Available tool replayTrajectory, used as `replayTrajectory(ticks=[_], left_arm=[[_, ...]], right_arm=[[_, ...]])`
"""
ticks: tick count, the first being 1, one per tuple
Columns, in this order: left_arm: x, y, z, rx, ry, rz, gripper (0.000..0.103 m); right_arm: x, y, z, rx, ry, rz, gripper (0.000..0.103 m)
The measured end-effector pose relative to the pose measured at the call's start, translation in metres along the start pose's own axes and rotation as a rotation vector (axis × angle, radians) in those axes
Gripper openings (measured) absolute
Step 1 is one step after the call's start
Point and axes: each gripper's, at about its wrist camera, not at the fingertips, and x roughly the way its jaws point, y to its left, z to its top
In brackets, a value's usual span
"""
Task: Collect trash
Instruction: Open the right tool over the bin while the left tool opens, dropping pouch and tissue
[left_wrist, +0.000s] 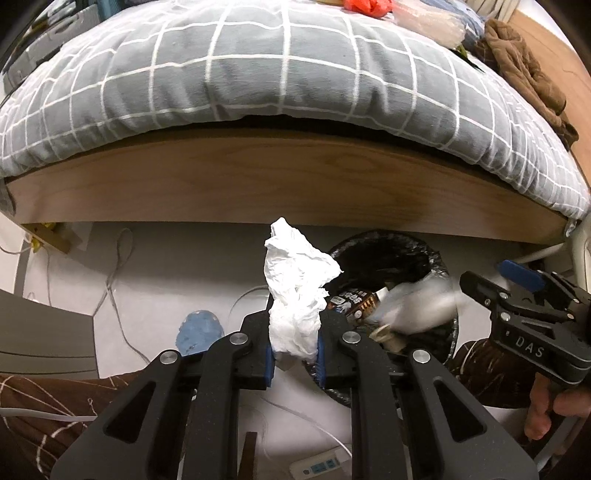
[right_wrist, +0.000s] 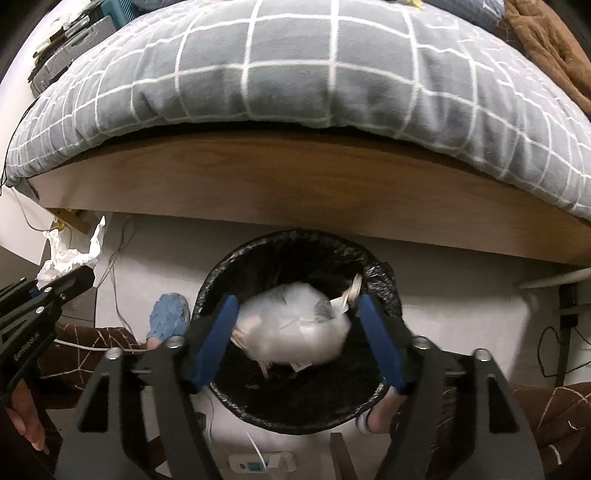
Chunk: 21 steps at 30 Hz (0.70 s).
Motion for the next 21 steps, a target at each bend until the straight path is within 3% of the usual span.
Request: replayTrajectory(ticks=[8,21], left_arm=[[-0.002,-0.031,0.002,0.038,0.007,-0.036,0.016],[0.004,-0.085,0.007,0.107,0.024,-0.087,0.016]], right_arm=[[-0.016,-0.028,0.001,0.04,-0.05,-0.039,0.095],[-0.043,-0.074,-0.004,0.097,-0.107,-0.14,0.095]])
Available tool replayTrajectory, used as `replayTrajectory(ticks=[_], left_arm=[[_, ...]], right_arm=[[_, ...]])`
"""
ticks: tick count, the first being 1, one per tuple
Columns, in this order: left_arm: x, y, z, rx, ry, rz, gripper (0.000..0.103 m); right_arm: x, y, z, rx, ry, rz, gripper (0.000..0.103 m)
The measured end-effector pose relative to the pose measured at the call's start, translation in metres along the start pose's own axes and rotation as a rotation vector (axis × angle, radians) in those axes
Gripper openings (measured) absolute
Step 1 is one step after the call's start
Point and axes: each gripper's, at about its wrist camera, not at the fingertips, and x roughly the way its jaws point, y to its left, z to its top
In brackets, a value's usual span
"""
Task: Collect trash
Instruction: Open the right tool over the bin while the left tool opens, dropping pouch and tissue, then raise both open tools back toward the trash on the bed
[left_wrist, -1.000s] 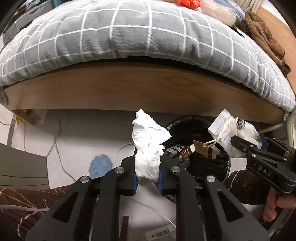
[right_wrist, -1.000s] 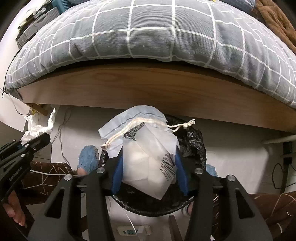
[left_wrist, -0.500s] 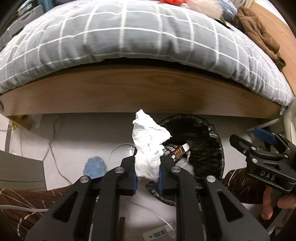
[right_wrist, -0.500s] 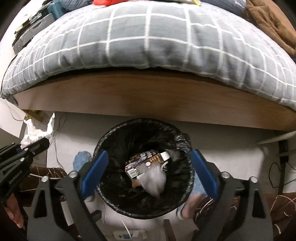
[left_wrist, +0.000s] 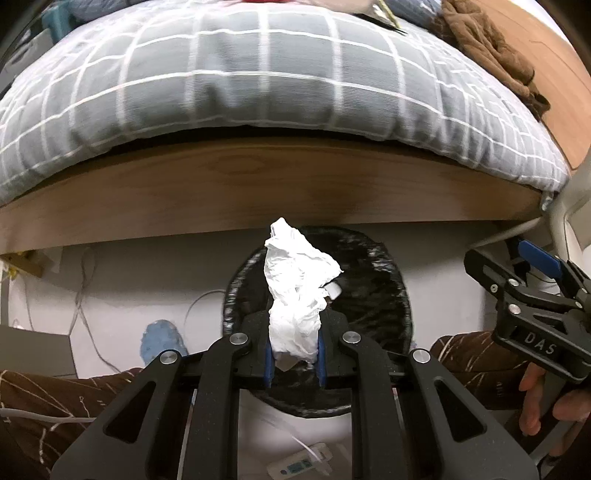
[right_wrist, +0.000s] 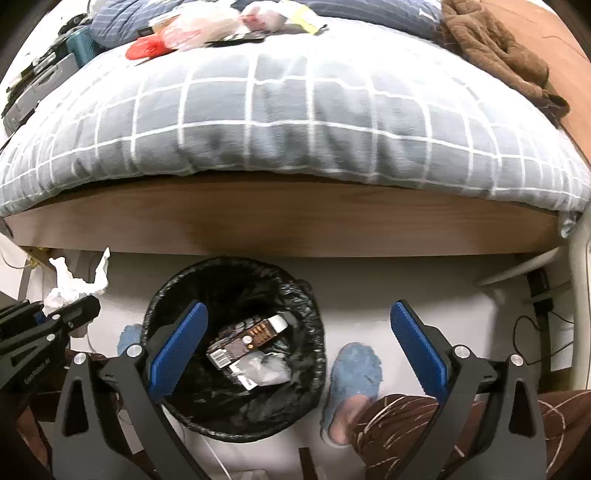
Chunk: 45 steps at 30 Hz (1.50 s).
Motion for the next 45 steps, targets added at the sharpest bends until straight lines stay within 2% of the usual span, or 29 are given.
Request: replayTrajectory(ticks=[10,13,15,17,22,28,33,38,45], left_arm=[[0.012,-0.044,0.002,0.05,0.012,-0.006,0.017],[0.014,-0.045,0.0,0.051,0.011,0.003,0.026],[0.016,-0.047,-0.003,0.057,0.01,0.021,0.039],[0.015,-0.047,-0.004,0.063,-0.001,0.038,0.047],[0.006,-0.038,-0.002,0.068,-0.028,0.065,0.057],[-0.02,-0.023,0.006,0.061,-0.11,0.116,0.077],[-0.043,-0.009,0.026,0.029,-0.181,0.116,0.095],[-0.067,-0.005,0.046,0.016,-0.254,0.126,0.097],[-0.077,0.002,0.068,0.016,-0.281,0.135,0.097]], right_arm=[[0.0,-0.018,-0.004,0.005,-0.002,-0.025,0.095],[0.001,-0.023,-0.004,0.024,0.005,-0.03,0.095],[0.002,-0.026,-0.003,0.036,0.009,-0.028,0.095],[0.001,-0.027,-0.002,0.041,0.01,-0.024,0.095],[-0.005,-0.022,0.003,0.025,-0.011,-0.016,0.095],[-0.021,-0.011,0.014,0.018,-0.07,-0.005,0.095],[-0.038,-0.005,0.028,0.007,-0.127,0.002,0.095],[-0.053,-0.003,0.043,0.008,-0.181,0.011,0.095],[-0.071,0.004,0.065,-0.012,-0.25,0.019,0.095]])
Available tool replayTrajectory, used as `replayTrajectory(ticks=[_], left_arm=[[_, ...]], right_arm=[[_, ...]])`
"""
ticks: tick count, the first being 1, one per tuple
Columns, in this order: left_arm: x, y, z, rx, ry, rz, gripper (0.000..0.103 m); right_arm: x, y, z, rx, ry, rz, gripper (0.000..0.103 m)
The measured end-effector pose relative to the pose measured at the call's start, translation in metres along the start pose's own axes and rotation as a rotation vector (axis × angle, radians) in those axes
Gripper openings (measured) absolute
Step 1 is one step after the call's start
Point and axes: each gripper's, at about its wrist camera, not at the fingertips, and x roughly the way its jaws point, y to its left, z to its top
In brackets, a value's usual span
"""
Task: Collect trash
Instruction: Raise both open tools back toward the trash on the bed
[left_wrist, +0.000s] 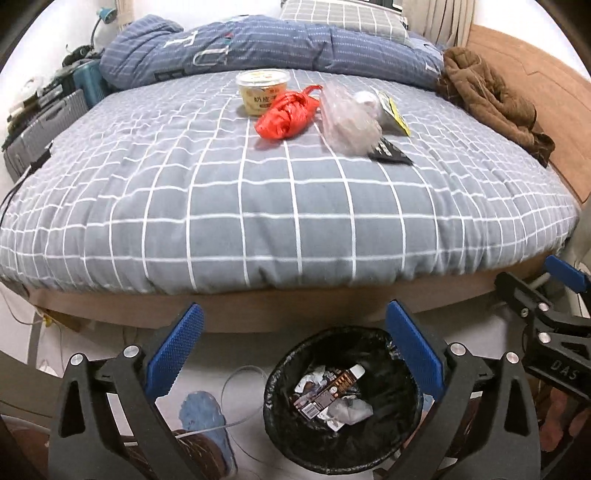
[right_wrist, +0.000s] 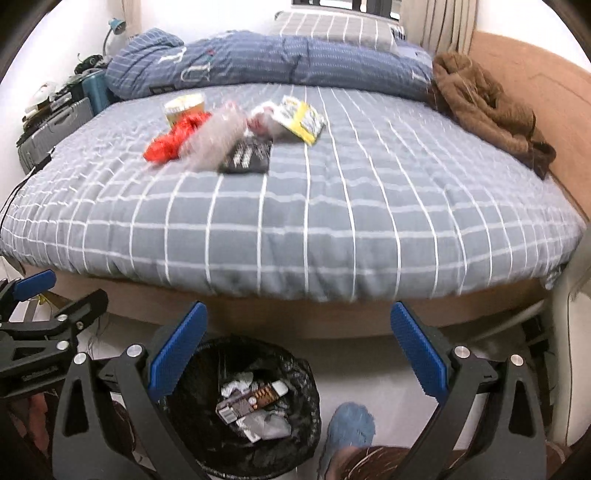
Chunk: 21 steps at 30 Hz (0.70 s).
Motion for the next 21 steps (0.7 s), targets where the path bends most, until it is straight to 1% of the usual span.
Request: replayTrajectory(ticks=[10,16,21], left_arm=[[0.004,0.012,0.032,-0.019,-0.034,0.005,0.097],[0.016,0.024,0.063,-0.034,-0.062,0.019,0.097],[0.031,0.037,0.092,-0.051,-0.078,0.032,0.097]], right_arm=[[0.002,0.0,0.039,0.007,-0.049,0.006,0.095],[0.016,0.003,0.063,0.001,-0.07,0.007,0.095],[0.035,0.006,0.088,-0.009,-0.082,0.019,0.095]])
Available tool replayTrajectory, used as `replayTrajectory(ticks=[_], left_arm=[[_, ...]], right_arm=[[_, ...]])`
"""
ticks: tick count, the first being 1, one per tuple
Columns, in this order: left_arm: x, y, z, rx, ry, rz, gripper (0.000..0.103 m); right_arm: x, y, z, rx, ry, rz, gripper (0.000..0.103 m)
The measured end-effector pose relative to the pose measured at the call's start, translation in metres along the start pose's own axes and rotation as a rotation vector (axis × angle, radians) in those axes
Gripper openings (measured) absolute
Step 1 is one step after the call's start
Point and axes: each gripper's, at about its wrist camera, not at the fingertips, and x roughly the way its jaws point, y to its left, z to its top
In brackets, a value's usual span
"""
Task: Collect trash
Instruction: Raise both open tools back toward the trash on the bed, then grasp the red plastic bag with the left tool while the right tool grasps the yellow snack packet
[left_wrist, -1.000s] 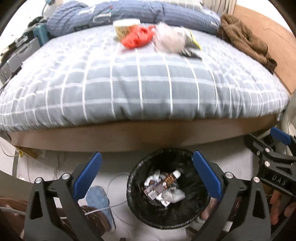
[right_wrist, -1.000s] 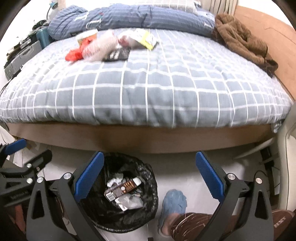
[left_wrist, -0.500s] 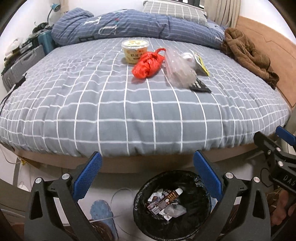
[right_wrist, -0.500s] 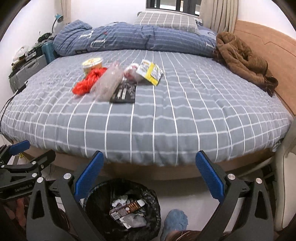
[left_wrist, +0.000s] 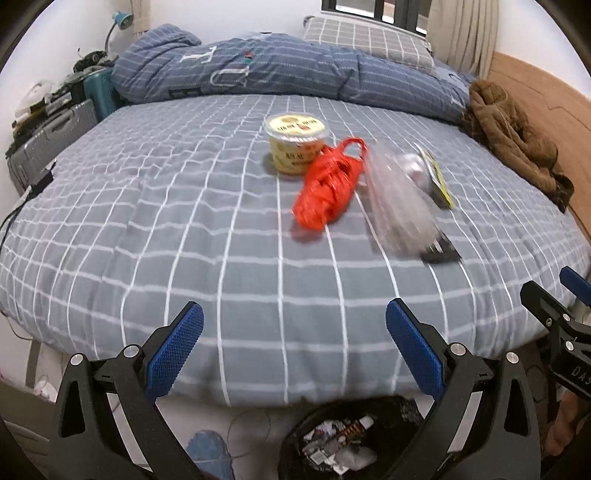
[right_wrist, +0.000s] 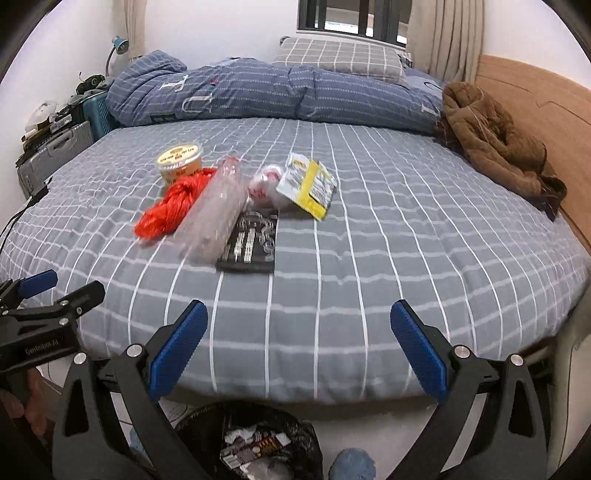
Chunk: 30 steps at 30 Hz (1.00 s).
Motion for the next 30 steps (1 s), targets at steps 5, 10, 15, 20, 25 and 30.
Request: replayTrajectory(ticks=[5,10,15,20,25,30], left_arm=[[0.022,0.006,0.022,-0.008,0.002,-0.001,0.097],[0.045,0.005,0.046,-0.006,-0.002,-0.008,0.097],[0.068,0.001,0.065,-0.005,0.008,-0.014,0.097],[0.089,-0.007,0.08,0.023,0.007,-0.006,0.097],[0.11,-0.012,0.093,0.033,0.019,-0.01,0.097],[0.129,-0.016,0.102,0.041,0.031,-0.014,0.093]], right_arm=[[0.026,0.002,0.02,-0.013,0.003,0.006,0.095],[0.053,-0.005,0.043,-0.004,0.007,-0.001,0.095],[0.082,-0.012,0.065,0.018,0.017,-0.004,0.093],[0.112,-0.012,0.078,-0.005,0.044,-0.022,0.089],[0.143,-0.011,0.085,-0.04,0.079,-0.049,0.083],[0.169,-0.015,0.089,-0.055,0.116,-0.07,0.068]])
